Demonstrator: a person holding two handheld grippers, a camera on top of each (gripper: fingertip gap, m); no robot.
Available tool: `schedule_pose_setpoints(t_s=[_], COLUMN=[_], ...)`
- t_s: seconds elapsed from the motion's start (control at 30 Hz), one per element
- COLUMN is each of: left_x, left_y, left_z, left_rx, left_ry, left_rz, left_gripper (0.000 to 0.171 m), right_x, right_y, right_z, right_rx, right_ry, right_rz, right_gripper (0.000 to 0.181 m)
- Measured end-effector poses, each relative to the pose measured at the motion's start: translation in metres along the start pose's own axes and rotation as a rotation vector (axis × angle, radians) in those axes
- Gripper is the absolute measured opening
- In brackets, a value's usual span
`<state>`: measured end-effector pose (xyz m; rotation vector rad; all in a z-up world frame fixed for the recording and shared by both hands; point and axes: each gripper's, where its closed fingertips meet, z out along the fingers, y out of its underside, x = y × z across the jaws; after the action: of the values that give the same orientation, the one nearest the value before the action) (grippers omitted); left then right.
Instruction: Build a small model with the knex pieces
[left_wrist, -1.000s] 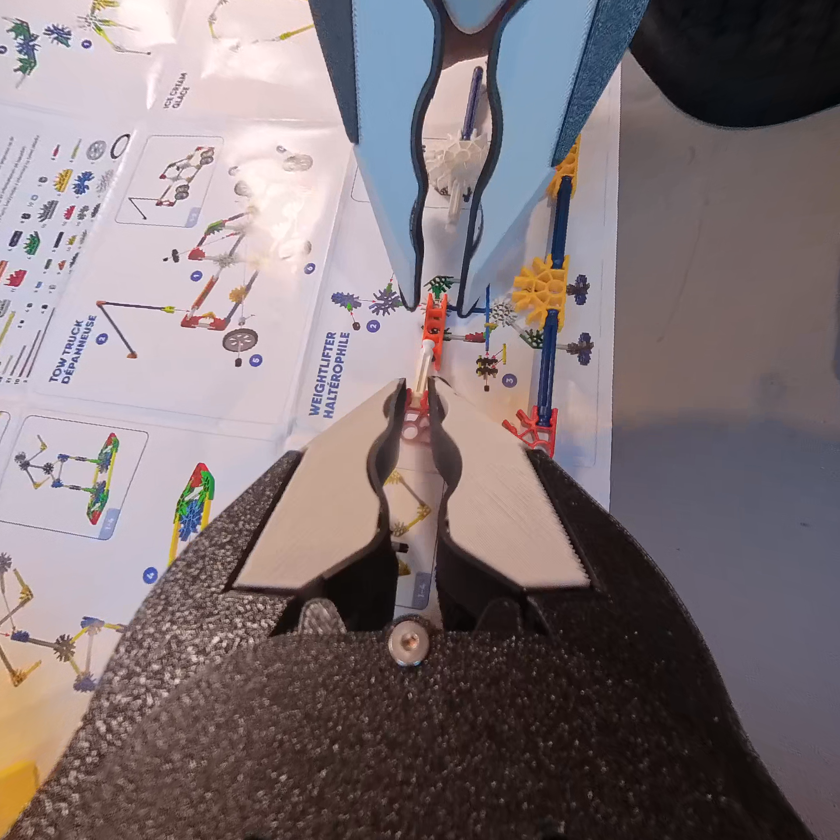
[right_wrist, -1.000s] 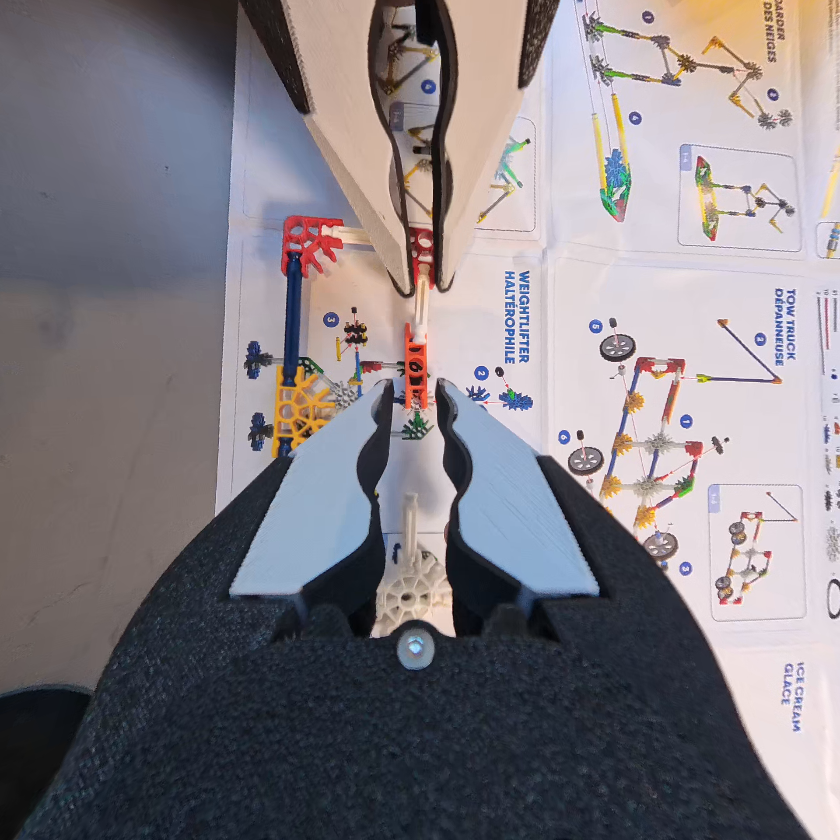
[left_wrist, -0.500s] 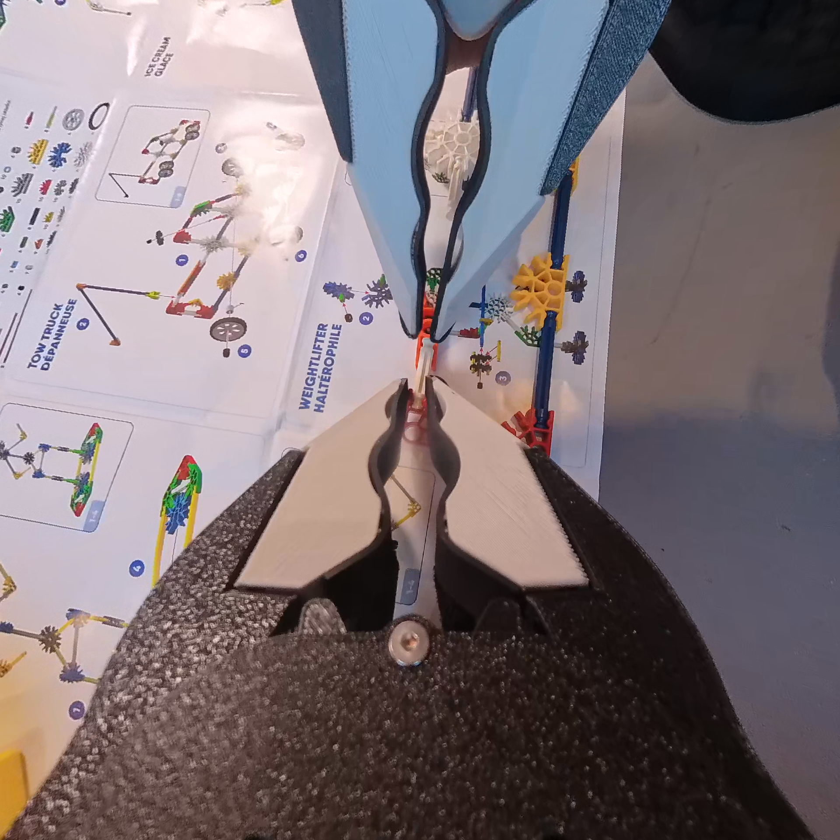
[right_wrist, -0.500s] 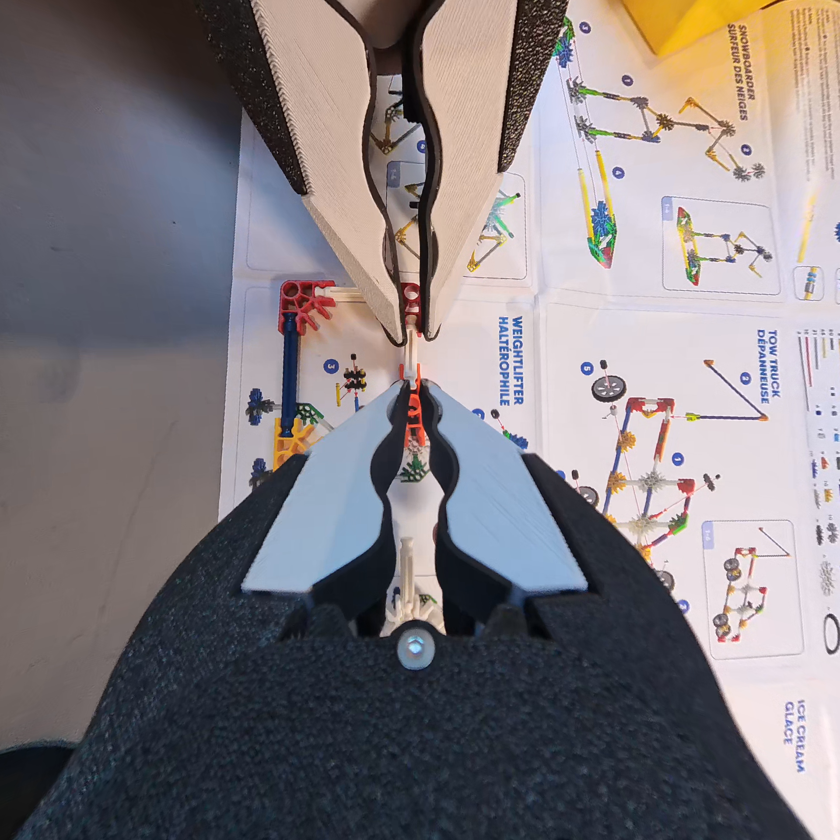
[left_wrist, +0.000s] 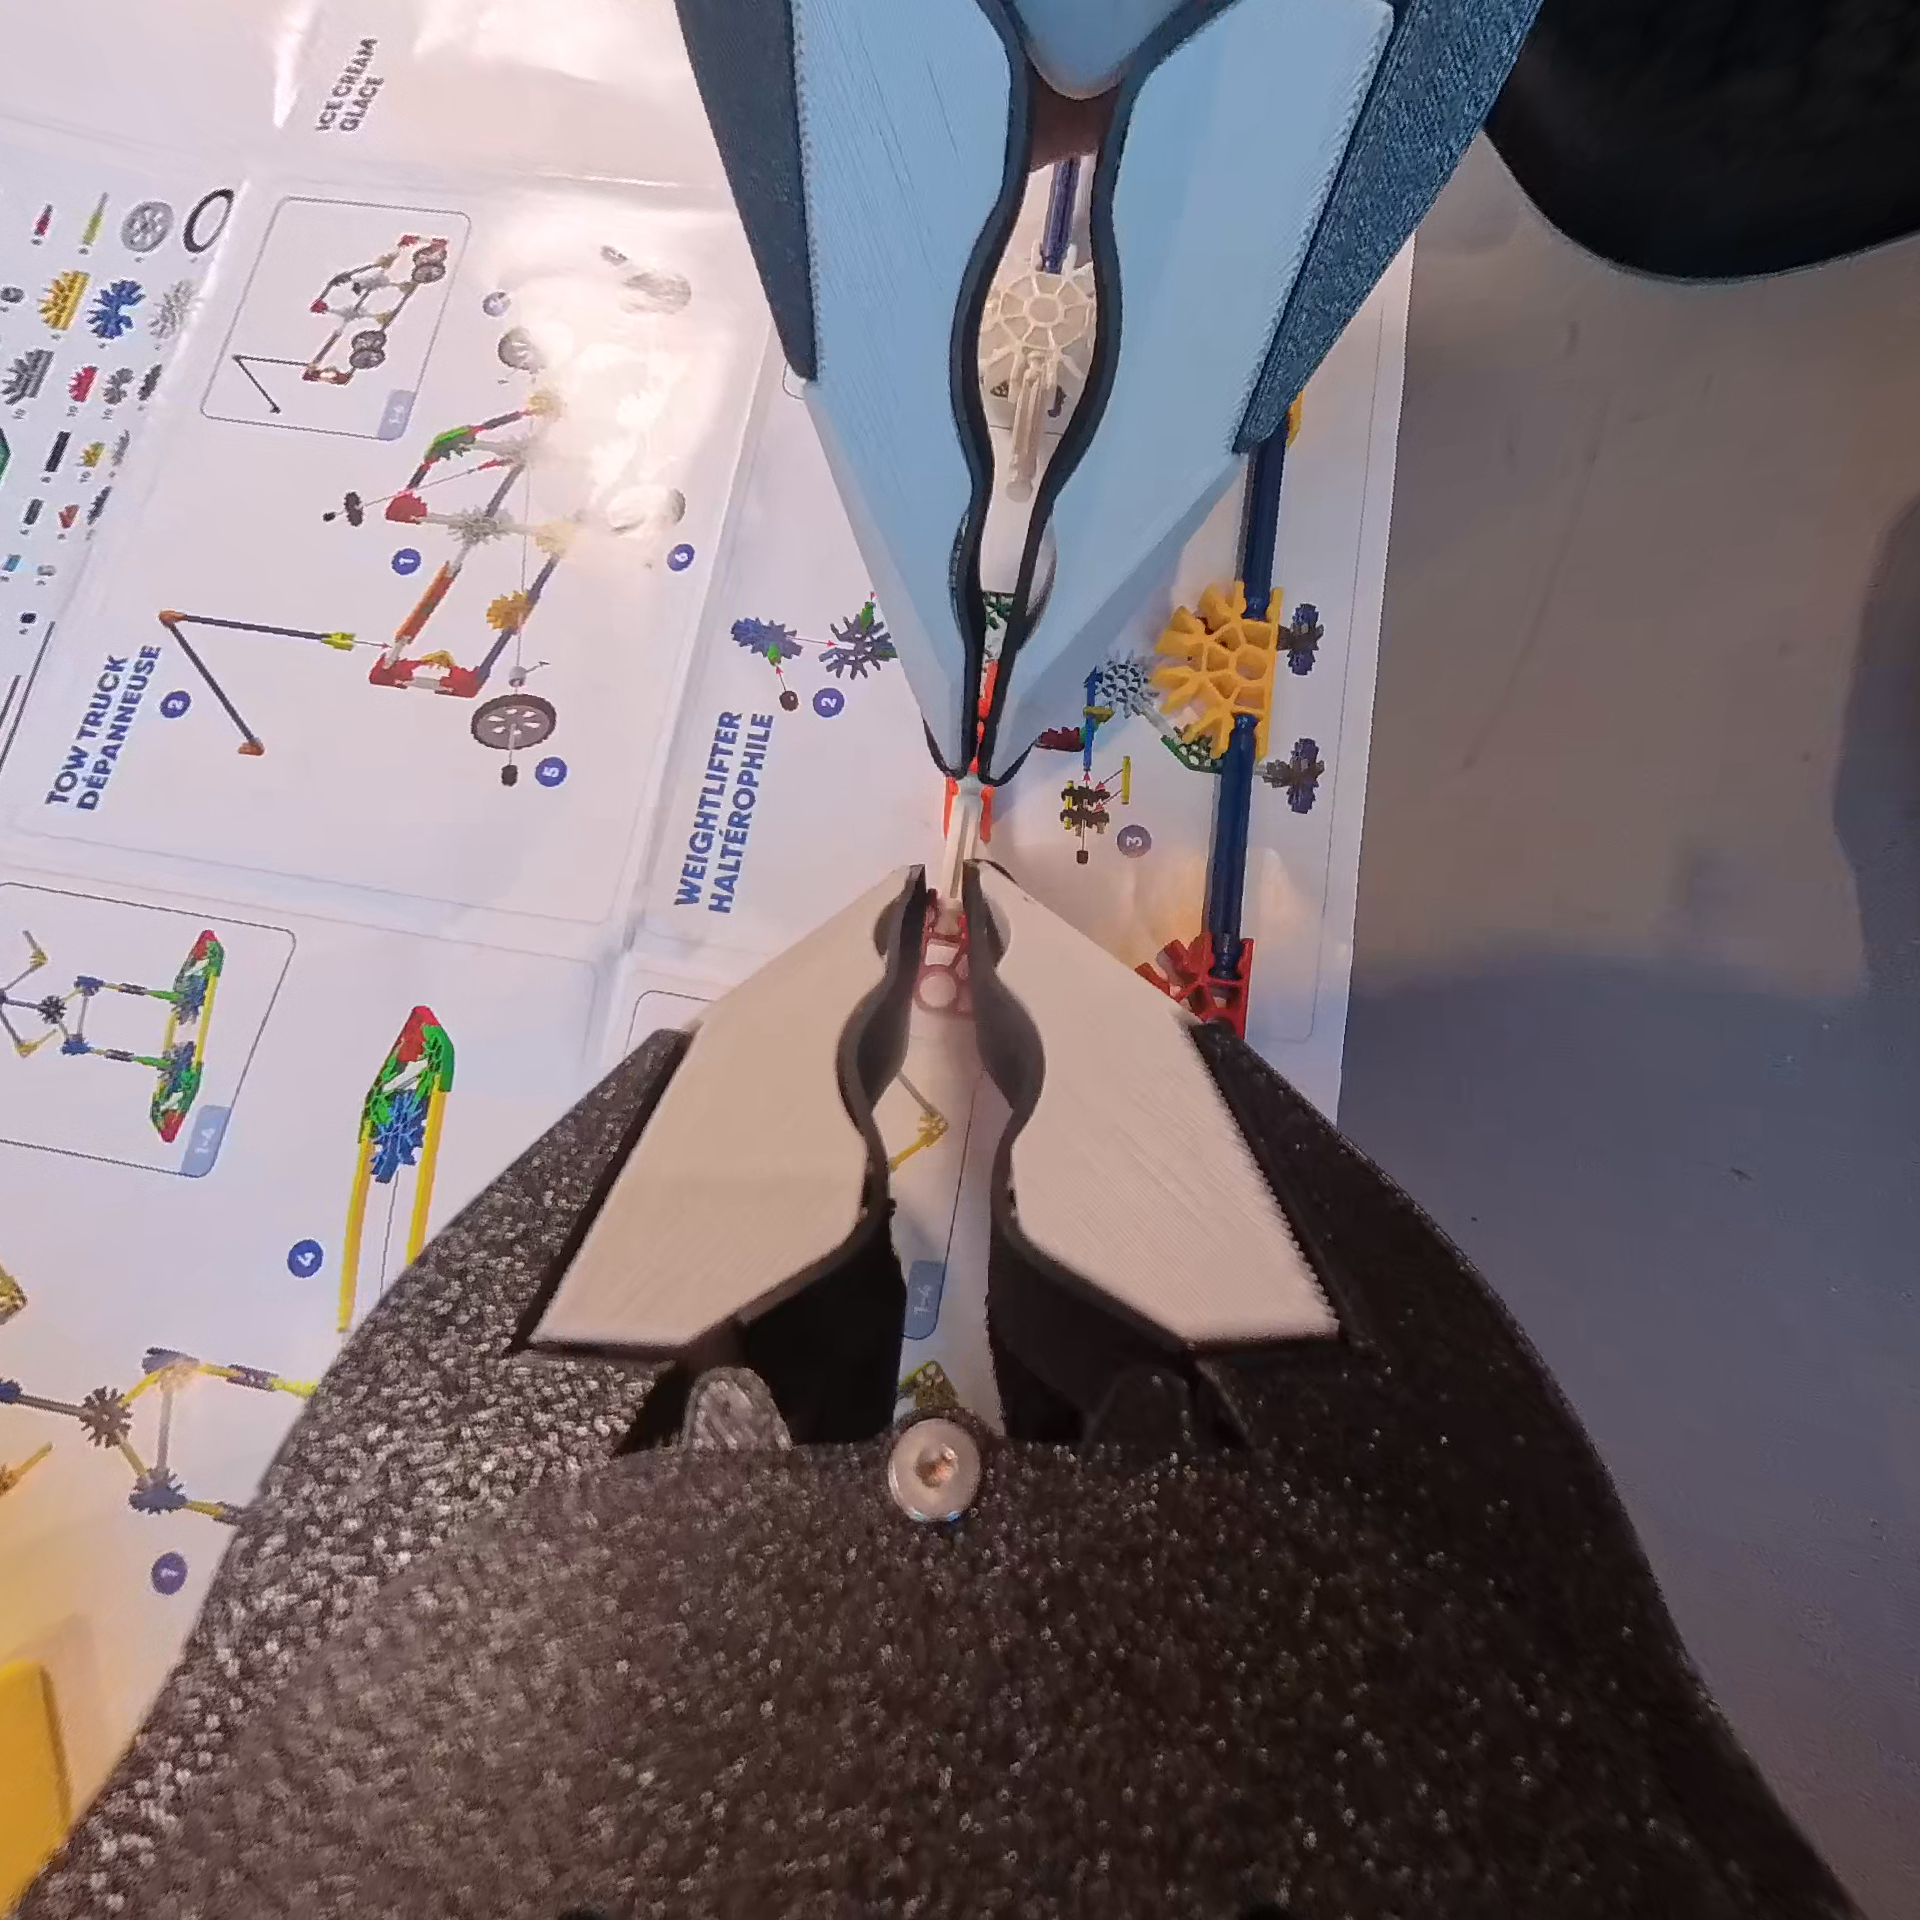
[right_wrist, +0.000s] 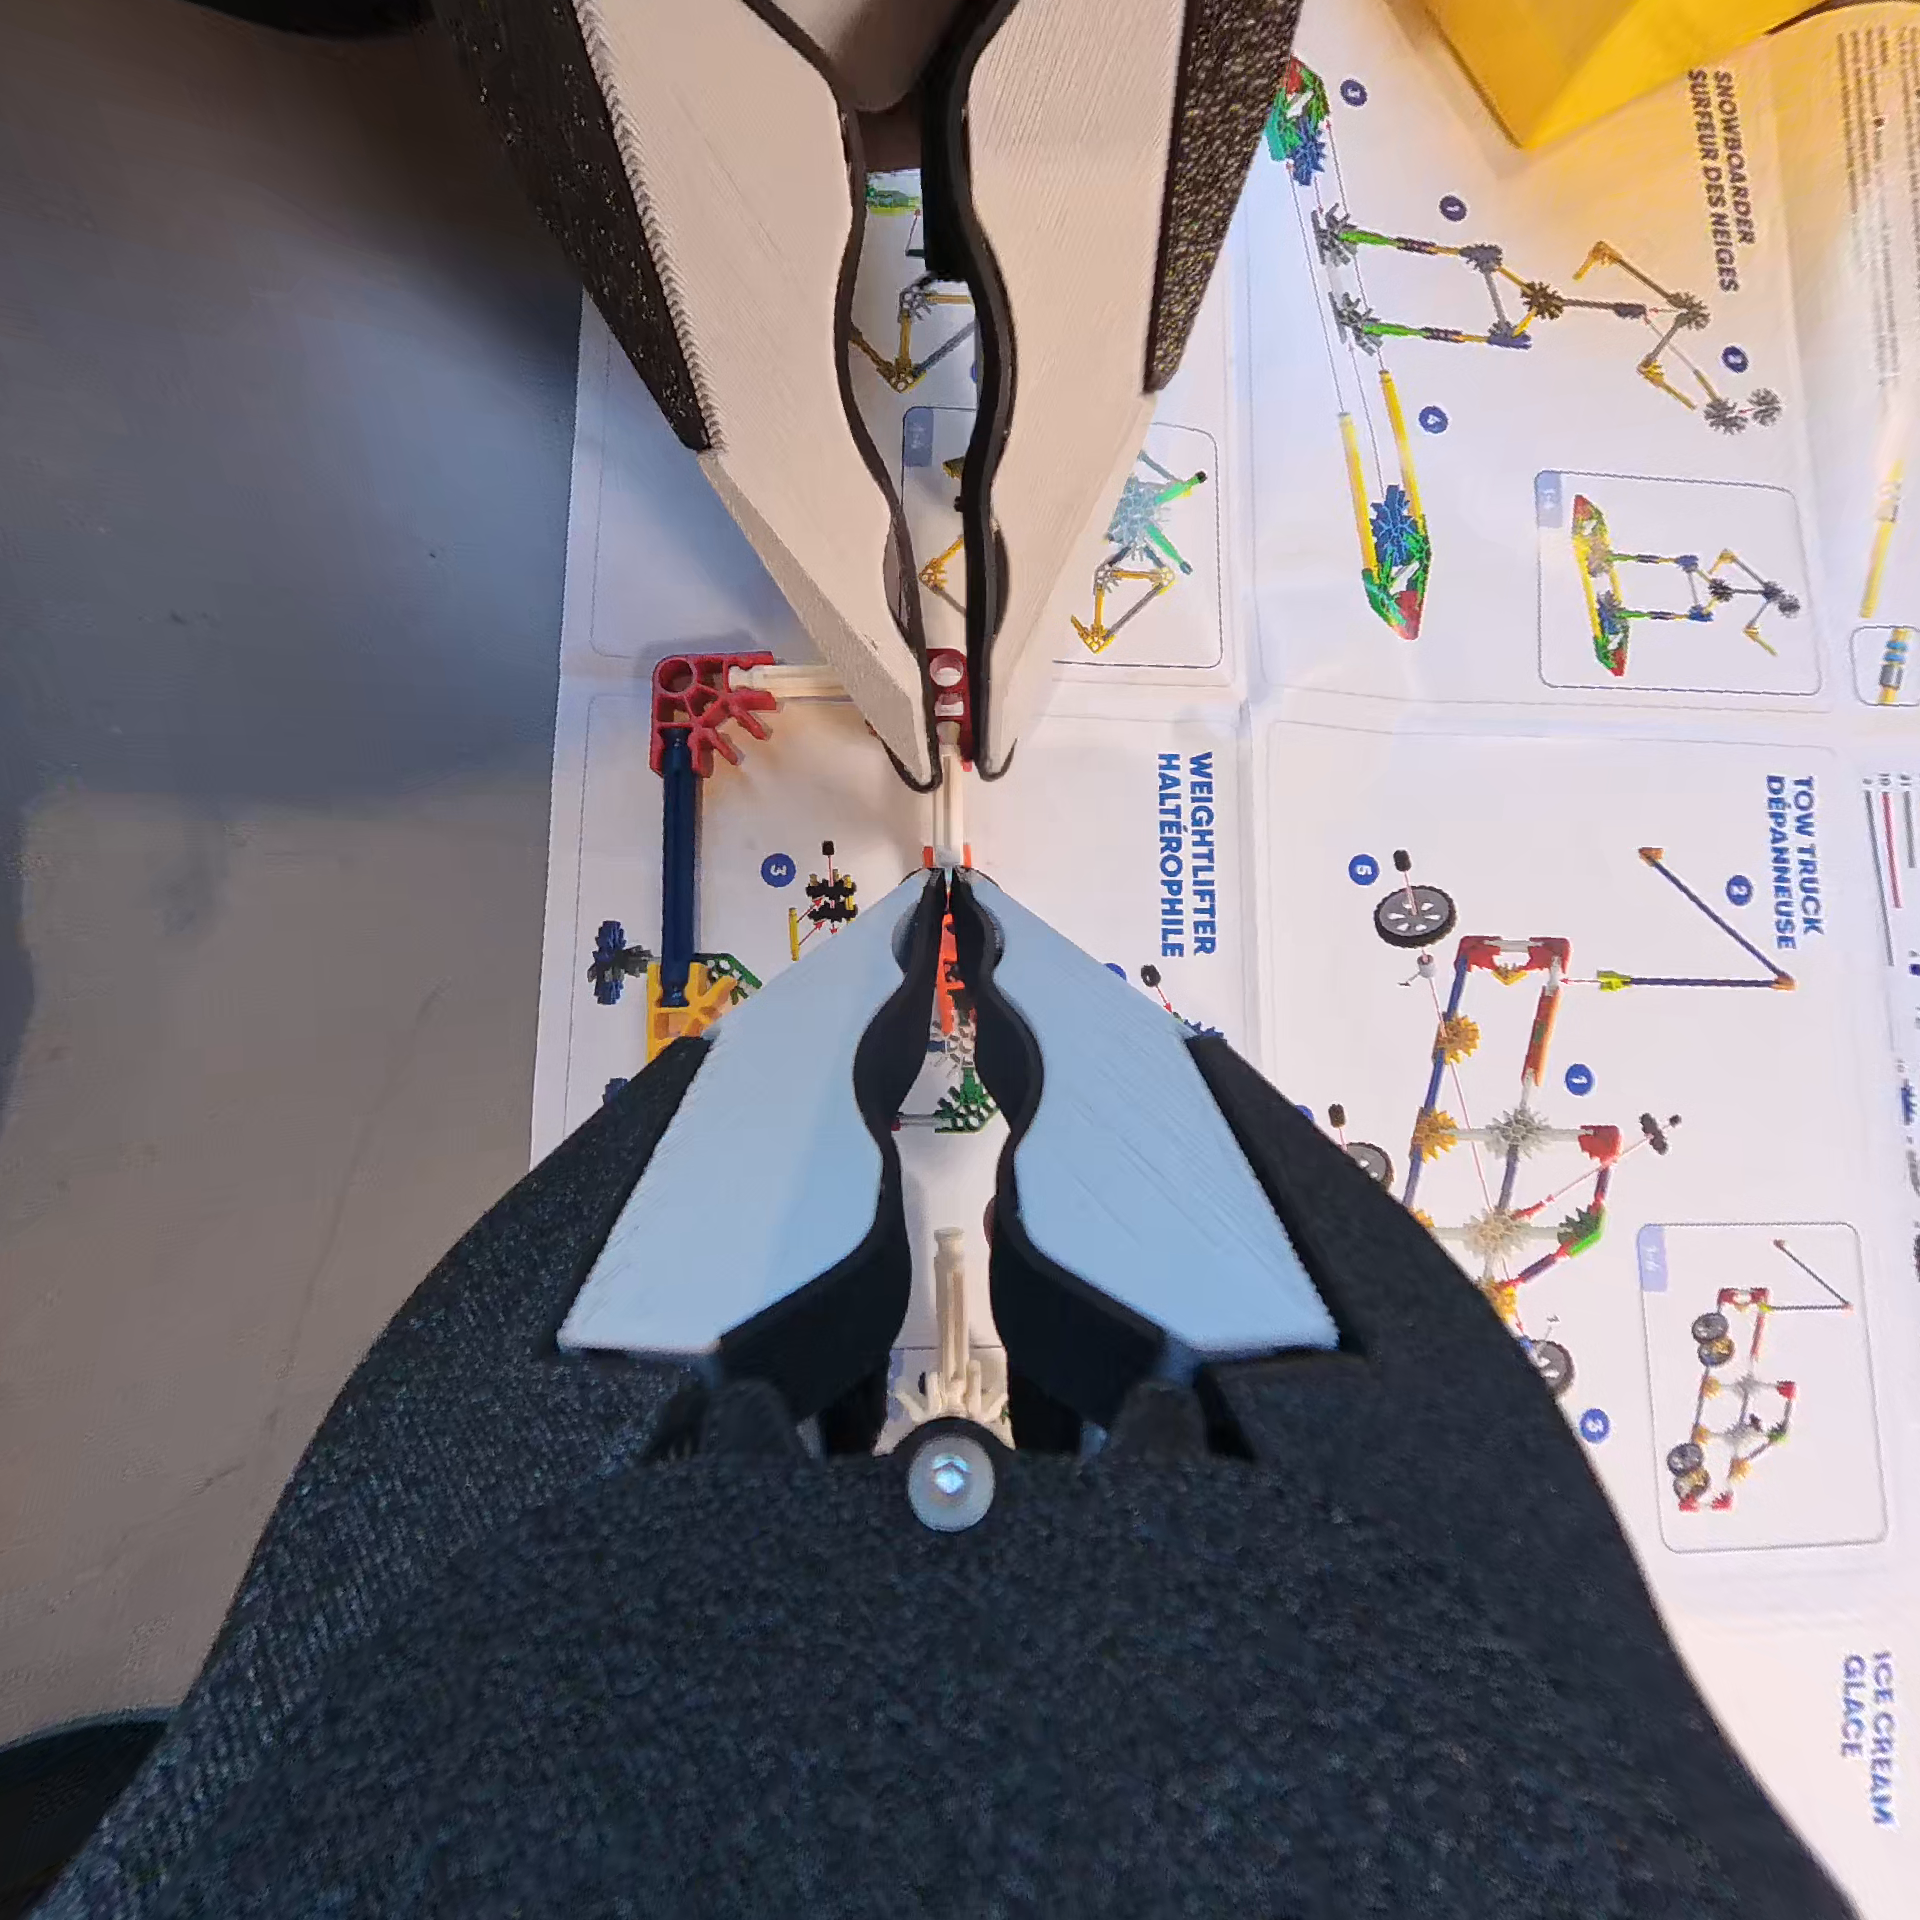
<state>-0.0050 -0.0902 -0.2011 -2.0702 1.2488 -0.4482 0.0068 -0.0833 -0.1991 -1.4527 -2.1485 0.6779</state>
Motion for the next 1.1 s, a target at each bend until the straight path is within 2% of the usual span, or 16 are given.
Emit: schedule_pose_setpoints(t_s=[0.37, 0.6, 0.83, 1.1], left_x=[-0.0003, 0.0002, 0.0004, 0.0006], left_y=[0.0040, 0.0049, 0.0051, 0.0052], left_z=[0.0008, 0.0017, 0.0018, 0.0017], left_rx=[-0.025, -0.034, -0.033, -0.027], left_ry=[0.001, 0.005, 0.008, 0.010], left_rz=[-0.047, -0.101, -0.146, -0.165], left_gripper=[0.005, 0.004, 0.004, 0.005], right_x=[0.0004, -0.0008, -0.0008, 0.0007], right_y=[-0.0031, 0.0033, 0.0032, -0.0022], right_z=[0.0021, 0.0055, 0.0057, 0.0091], right_rx=[-0.003, -0.078, -0.198, -0.219], right_ry=[-0.008, -0.046, -0.097, -0.126], right_rz=[0.014, 0.015, -0.085, -0.084], right_gripper=[0.000, 0.000, 0.000, 0.000])
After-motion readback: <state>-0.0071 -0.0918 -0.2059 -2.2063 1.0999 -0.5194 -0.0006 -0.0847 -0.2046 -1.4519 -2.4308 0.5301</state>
